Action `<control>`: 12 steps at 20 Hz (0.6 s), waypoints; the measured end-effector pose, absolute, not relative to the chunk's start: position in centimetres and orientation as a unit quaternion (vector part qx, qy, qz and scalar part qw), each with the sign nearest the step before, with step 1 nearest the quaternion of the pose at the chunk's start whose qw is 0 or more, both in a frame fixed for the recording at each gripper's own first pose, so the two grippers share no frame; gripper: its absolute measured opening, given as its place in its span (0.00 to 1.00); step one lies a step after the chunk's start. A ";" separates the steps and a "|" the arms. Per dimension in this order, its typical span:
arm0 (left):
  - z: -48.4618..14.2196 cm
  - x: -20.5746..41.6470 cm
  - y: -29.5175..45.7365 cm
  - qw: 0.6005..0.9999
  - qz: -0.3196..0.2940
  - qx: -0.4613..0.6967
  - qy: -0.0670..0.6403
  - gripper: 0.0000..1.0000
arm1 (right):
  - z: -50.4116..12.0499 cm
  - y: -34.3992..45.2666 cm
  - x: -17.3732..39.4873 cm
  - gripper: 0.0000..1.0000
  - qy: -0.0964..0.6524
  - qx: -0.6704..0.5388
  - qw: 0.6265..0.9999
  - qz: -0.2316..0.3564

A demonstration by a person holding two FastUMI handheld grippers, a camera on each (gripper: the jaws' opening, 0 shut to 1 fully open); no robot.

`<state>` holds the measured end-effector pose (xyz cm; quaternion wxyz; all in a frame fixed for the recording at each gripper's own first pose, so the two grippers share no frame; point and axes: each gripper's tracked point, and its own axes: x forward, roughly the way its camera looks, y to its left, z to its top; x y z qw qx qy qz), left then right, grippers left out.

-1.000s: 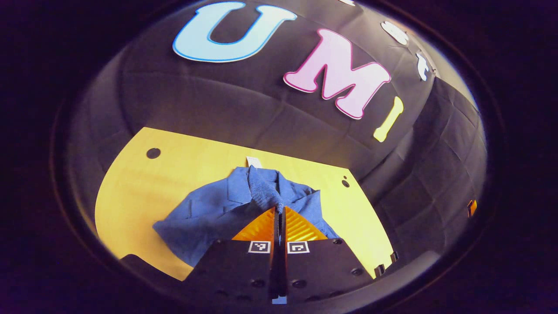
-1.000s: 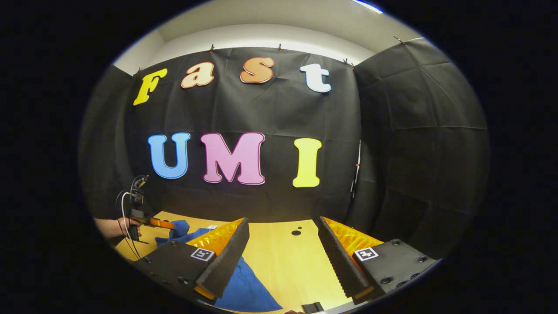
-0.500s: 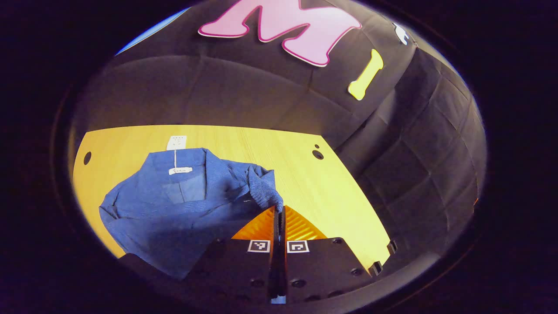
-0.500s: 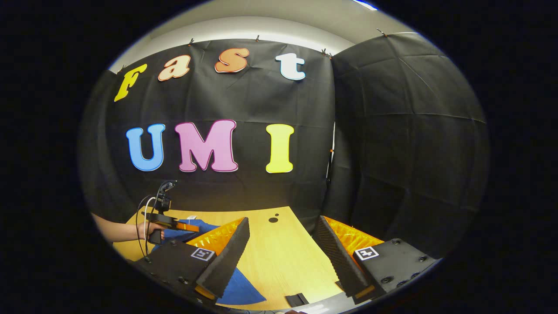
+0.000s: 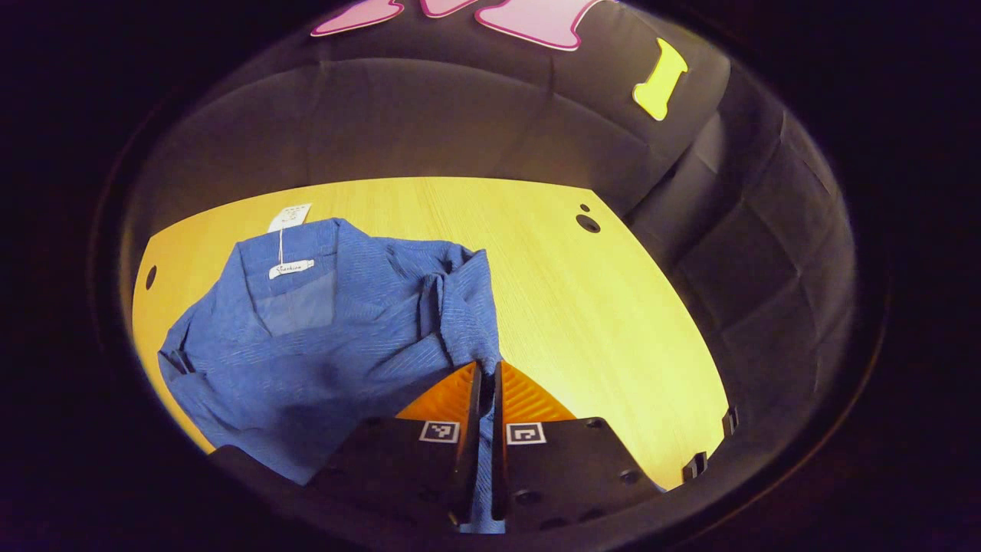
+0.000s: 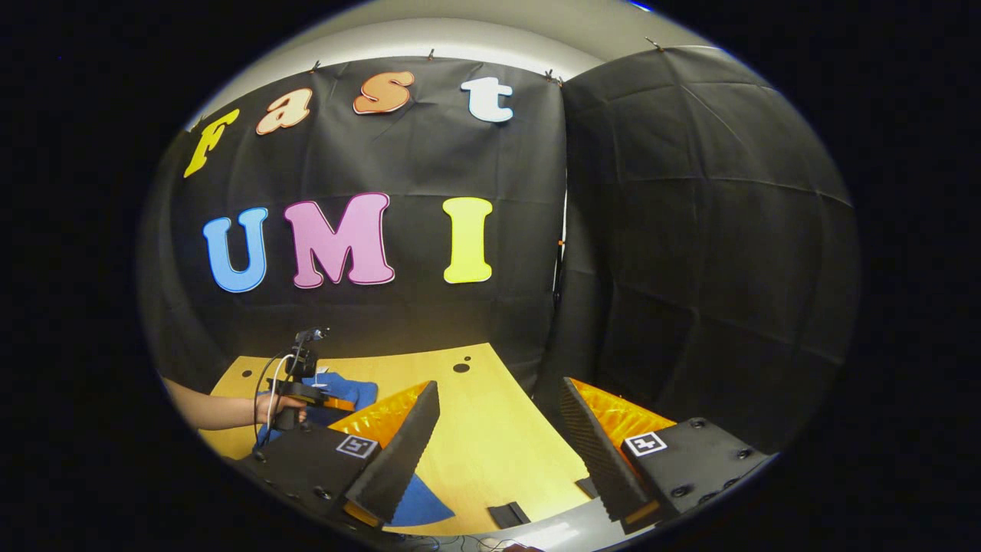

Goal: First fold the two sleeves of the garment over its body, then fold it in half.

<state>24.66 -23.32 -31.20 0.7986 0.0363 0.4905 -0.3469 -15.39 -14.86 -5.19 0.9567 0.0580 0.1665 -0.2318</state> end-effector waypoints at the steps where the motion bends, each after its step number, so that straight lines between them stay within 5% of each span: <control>1: -31.2 23.9 -24.2 0.794 -0.354 0.025 0.494 0.27 | -5.3 -14.7 -15.3 1.00 0.167 0.059 0.957 -0.230; 3: -30.7 23.4 -24.9 0.793 -0.361 0.006 0.491 0.68 | -5.7 -14.4 -15.4 1.00 0.172 0.058 0.957 -0.225; 5: -29.7 23.3 -25.3 0.796 -0.367 -0.010 0.481 0.80 | -5.9 -14.1 -15.5 1.00 0.173 0.056 0.958 -0.222; 12: -25.4 20.9 -21.4 0.821 -0.342 -0.029 0.456 0.85 | -8.5 -12.6 -15.1 1.00 0.183 0.052 0.962 -0.197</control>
